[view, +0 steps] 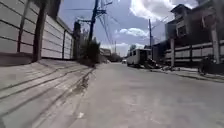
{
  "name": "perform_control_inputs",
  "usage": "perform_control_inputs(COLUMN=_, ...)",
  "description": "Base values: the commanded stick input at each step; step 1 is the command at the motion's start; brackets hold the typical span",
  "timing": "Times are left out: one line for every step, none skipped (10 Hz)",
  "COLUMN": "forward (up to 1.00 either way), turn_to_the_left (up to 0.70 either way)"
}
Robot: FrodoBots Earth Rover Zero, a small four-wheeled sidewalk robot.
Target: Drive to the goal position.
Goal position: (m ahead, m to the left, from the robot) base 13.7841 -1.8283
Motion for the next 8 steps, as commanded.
perform_control_inputs(forward=1.0, turn_to_the_left=0.0)
perform_control_inputs(forward=1.0, turn_to_the_left=0.0)
perform_control_inputs(forward=1.0, turn_to_the_left=0.0)
perform_control_inputs(forward=1.0, turn_to_the_left=0.0)
perform_control_inputs(forward=1.0, turn_to_the_left=0.0)
perform_control_inputs(forward=1.0, turn_to_the_left=0.0)
perform_control_inputs(forward=1.0, turn_to_the_left=0.0)
perform_control_inputs(forward=1.0, turn_to_the_left=0.0)
